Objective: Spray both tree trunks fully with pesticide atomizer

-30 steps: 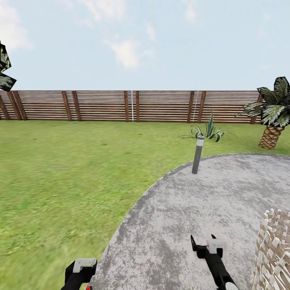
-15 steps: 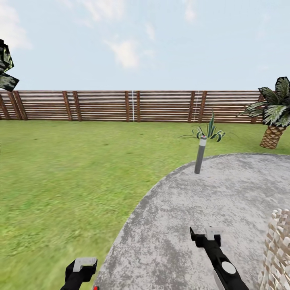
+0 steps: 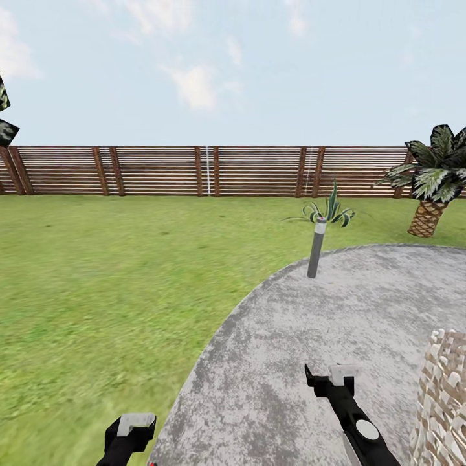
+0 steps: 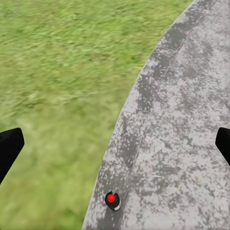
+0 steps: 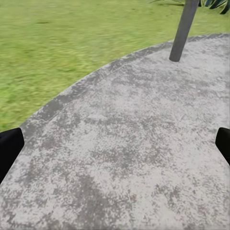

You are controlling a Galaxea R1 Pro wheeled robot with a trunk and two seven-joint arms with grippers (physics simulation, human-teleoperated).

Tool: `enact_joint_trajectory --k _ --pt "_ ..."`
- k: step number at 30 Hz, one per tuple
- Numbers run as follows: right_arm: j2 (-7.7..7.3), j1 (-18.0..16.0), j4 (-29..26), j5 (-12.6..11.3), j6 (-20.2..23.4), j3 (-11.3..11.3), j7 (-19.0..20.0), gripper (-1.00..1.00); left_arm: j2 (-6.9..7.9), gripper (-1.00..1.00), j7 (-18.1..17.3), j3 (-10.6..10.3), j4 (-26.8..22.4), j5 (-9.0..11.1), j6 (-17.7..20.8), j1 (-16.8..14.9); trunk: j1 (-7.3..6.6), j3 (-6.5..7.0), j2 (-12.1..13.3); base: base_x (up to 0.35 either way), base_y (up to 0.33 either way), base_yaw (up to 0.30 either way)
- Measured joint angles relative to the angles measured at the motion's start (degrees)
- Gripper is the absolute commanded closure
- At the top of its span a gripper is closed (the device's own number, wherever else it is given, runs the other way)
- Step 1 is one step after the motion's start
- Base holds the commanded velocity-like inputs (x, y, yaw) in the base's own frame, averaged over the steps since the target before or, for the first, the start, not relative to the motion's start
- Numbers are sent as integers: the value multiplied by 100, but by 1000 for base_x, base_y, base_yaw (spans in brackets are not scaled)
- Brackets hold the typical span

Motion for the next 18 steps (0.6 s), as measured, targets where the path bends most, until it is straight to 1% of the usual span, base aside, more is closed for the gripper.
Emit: enact_joint_trajectory --k 6,18 --pt "0 0 -5 0 1 -6 0 -100 1 -100 0 0 0 1 0 0 132 -116 -241 0 0 0" --pt "0 0 1 0 8 -9 1 -100 1 -100 0 0 0 0 0 0 395 -434 -722 0 0 0"
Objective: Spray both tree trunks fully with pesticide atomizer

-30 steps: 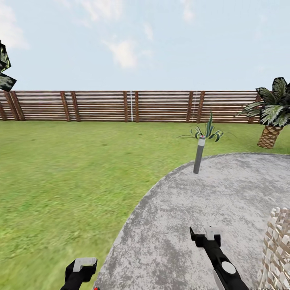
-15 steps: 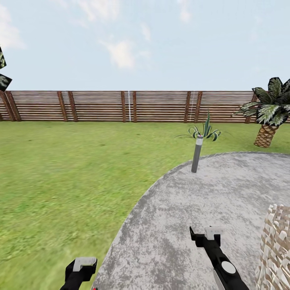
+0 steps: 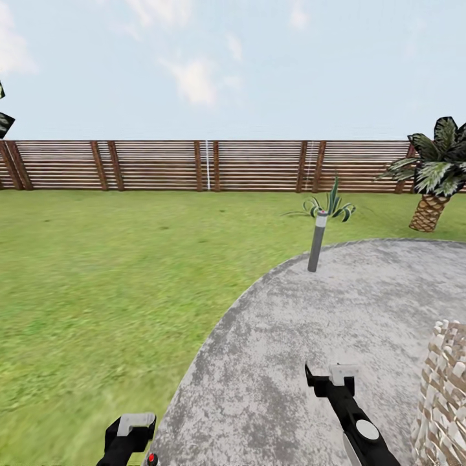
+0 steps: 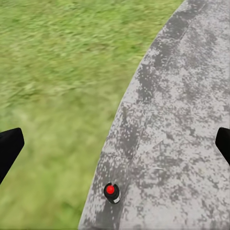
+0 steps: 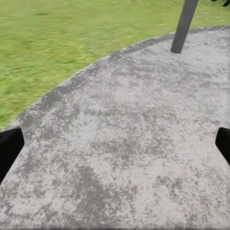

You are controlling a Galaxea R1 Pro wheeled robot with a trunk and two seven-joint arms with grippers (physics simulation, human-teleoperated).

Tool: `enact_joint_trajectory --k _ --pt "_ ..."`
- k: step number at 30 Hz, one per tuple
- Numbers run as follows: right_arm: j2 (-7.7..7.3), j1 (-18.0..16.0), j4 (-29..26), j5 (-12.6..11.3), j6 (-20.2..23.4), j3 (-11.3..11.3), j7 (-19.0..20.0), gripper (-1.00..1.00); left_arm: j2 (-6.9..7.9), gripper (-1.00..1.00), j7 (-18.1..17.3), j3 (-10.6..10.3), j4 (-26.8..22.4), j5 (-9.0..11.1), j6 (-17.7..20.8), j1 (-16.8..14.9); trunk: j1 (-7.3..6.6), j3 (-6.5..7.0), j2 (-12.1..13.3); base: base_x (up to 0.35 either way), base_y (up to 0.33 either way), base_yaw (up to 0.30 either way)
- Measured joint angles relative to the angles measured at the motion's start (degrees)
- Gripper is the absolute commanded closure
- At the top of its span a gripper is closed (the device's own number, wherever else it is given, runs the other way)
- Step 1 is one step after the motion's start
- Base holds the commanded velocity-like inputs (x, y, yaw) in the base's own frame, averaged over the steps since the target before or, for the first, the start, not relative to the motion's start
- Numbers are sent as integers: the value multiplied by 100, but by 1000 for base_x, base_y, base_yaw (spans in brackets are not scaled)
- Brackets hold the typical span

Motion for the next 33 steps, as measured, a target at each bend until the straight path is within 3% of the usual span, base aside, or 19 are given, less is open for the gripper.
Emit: enact_joint_trajectory --k 33 --pt "0 0 -6 0 0 0 7 -100 0 -100 0 0 0 -5 0 0 725 -849 -1324 0 0 0"
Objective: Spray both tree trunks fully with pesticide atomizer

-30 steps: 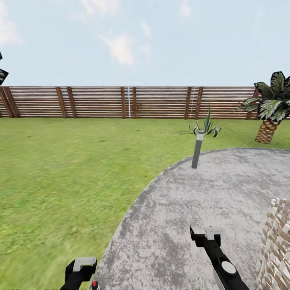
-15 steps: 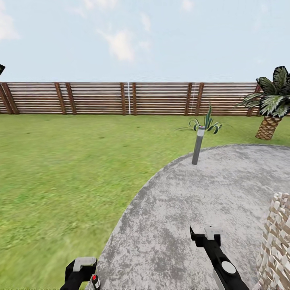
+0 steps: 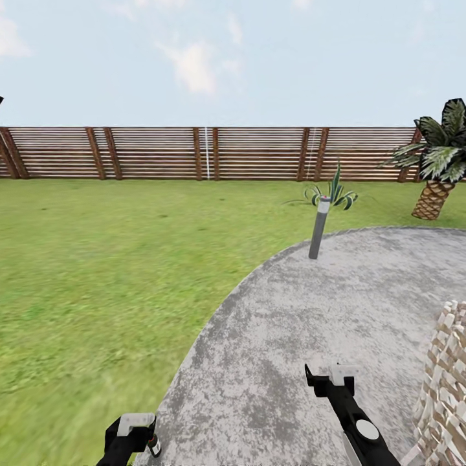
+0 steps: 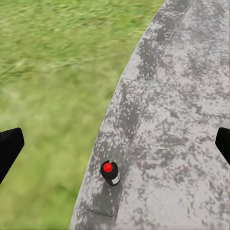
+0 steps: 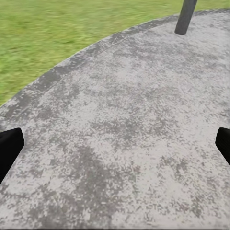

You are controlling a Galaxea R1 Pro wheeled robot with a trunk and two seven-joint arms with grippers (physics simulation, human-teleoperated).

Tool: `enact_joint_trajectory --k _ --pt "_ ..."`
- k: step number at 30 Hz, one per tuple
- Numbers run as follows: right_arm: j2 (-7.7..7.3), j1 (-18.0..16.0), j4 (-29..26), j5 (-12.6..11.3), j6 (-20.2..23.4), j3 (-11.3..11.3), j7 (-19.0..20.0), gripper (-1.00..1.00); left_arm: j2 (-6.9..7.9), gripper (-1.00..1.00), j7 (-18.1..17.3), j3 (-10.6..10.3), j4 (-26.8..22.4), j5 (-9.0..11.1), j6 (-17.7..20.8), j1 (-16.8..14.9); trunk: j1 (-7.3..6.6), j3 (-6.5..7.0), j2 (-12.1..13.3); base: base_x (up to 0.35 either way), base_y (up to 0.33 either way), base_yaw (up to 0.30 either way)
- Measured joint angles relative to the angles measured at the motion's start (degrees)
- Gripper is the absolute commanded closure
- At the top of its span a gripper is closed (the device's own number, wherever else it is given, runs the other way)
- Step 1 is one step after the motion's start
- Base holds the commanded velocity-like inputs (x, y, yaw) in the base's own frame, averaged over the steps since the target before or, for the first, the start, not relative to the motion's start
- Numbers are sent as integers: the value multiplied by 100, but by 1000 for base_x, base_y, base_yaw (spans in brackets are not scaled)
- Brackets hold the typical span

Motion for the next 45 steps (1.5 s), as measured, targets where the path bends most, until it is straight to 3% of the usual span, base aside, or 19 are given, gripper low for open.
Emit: enact_joint_trajectory --k 11,45 --pt "0 0 0 0 0 0 0 -100 0 -100 0 0 0 3 -4 0 242 -259 -441 0 0 0" --pt "0 0 0 0 -3 0 0 -100 4 -100 0 -8 0 -3 -10 8 988 -873 -1805 0 0 0"
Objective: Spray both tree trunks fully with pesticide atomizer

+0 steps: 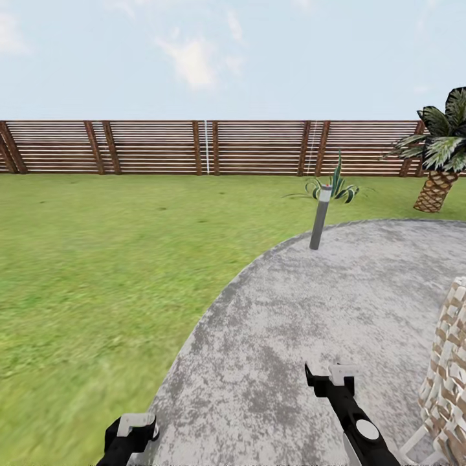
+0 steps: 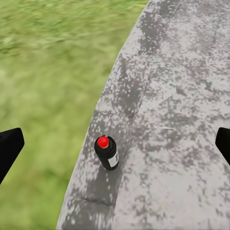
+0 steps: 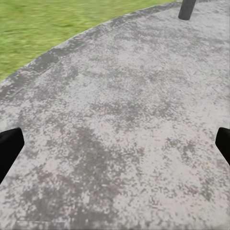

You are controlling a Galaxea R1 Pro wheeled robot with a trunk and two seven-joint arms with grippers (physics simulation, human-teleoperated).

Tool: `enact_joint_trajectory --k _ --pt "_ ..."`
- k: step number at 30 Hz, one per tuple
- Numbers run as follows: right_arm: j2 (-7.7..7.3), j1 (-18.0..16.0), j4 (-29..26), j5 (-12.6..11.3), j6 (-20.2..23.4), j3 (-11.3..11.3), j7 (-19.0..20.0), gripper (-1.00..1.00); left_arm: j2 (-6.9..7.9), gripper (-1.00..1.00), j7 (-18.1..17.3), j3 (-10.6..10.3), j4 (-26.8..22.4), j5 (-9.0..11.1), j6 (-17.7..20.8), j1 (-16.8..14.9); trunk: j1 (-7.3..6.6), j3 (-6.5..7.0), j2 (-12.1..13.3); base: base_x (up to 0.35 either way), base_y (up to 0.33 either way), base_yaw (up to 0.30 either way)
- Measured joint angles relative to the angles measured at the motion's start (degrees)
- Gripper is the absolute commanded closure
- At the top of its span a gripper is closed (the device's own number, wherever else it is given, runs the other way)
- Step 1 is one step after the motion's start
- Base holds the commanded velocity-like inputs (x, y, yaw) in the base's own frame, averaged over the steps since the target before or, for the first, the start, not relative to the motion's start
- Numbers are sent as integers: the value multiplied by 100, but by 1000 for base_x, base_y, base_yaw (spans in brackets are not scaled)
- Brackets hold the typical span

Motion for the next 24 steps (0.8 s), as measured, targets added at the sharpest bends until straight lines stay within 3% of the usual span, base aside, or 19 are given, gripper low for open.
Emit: enact_joint_trajectory --k 2,4,7,24 --pt "0 0 4 0 1 0 0 -100 2 -100 0 0 8 0 -73 5 44 -36 -80 0 0 0" --pt "0 0 8 0 2 0 0 -100 4 -100 0 6 59 -5 -517 25 88 -72 -160 0 0 0" --pt "0 0 8 0 0 0 0 -100 4 -100 0 7 123 -1 -758 34 154 -126 -281 0 0 0" --pt "0 0 9 0 -4 0 0 -100 5 -100 -3 9 158 0 -830 20 527 -431 -963 0 0 0"
